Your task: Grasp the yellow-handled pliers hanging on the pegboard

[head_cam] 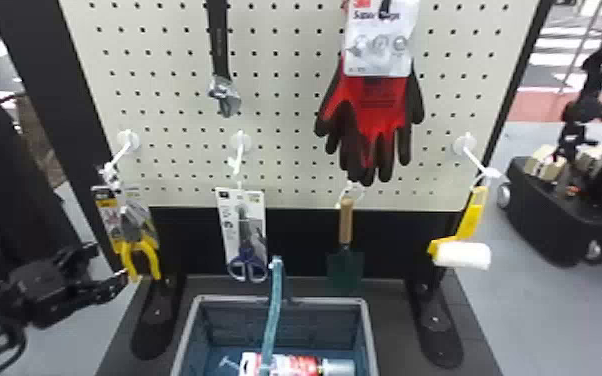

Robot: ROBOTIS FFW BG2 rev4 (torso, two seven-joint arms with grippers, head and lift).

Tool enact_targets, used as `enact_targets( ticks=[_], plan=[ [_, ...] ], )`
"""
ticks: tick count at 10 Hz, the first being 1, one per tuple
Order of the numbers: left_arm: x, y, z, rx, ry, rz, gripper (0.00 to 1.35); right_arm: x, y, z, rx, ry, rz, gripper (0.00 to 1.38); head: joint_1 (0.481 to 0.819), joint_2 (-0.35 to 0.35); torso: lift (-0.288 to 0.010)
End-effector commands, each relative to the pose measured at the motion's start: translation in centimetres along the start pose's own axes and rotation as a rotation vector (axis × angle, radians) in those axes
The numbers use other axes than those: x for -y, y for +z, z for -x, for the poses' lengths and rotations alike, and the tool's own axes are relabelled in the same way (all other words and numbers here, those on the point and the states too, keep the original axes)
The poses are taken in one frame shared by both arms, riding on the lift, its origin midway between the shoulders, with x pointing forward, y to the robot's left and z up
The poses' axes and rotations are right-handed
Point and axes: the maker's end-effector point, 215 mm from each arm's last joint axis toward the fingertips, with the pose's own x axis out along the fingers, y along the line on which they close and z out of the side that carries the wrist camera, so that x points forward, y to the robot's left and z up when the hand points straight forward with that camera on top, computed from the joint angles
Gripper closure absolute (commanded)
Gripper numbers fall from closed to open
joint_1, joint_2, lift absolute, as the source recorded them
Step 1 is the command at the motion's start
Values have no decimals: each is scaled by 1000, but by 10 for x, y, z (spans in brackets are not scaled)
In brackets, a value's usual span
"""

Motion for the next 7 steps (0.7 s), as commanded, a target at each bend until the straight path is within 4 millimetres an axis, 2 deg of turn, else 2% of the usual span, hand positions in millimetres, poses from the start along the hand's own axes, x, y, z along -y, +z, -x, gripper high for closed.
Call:
enact_targets(
  ticks=[1, 4, 6, 7],
  plan=[
    [-2, 13, -18, -13, -56, -6, 338, -1, -2, 0, -4, 2, -1, 124, 549, 0, -100],
    [0, 38, -36, -22, -195, -1, 338, -4, -4, 0, -8, 8, -4, 124, 549, 0, -100],
    [-9, 43, -29, -8, -178, 3, 343, -4, -3, -1, -6, 9, -3, 124, 549, 0, -100],
    [-6, 42, -30, -7, -183, 7, 516, -5, -3, -1, -6, 10, -5, 124, 549, 0, -100]
  ],
)
